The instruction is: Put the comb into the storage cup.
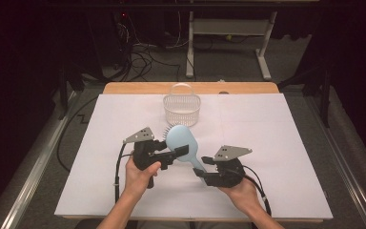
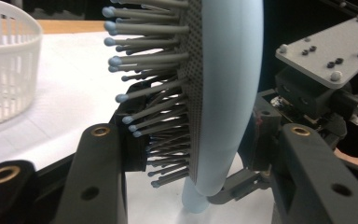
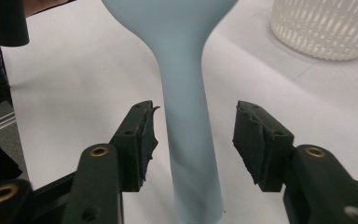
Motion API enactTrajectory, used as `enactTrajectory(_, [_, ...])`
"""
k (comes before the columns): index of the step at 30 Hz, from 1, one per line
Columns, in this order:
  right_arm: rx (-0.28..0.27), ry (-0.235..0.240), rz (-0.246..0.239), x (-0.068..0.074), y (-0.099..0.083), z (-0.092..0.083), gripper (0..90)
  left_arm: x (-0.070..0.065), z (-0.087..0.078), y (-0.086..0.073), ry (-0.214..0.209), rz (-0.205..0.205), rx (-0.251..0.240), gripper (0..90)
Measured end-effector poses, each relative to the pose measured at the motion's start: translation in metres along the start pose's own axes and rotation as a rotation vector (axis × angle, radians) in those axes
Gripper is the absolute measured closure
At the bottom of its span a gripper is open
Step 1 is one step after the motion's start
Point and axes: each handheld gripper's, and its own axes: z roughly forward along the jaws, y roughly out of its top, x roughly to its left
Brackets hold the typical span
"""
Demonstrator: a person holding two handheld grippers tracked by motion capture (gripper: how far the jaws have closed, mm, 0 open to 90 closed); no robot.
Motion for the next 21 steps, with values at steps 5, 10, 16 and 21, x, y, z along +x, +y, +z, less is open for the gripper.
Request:
enactTrajectory(5, [-0.018,-0.013,0.0,-0.002,-0.002,-0.005,44.0,0.0,-0.003,0.001,0.007,0.004,-0.011,53.3])
enactTrajectory(10, [-0.041,-0.043,-0.003,-0.007,-0.008,-0.012,41.3,0.001,-0.005,0.003,0.016,-0.002,-0.015,53.2])
enactTrajectory(16, [-0.065,-0.076,0.012,-0.018,-0.014,-0.026,38.4,0.002,-0.007,0.004,0.018,-0.002,-0.014,52.9])
enactTrajectory(21, [-0.078,-0.103,0.026,-0.026,-0.021,-0.034,36.2,0.002,-0.008,0.005,0.024,0.002,-0.014,52.9])
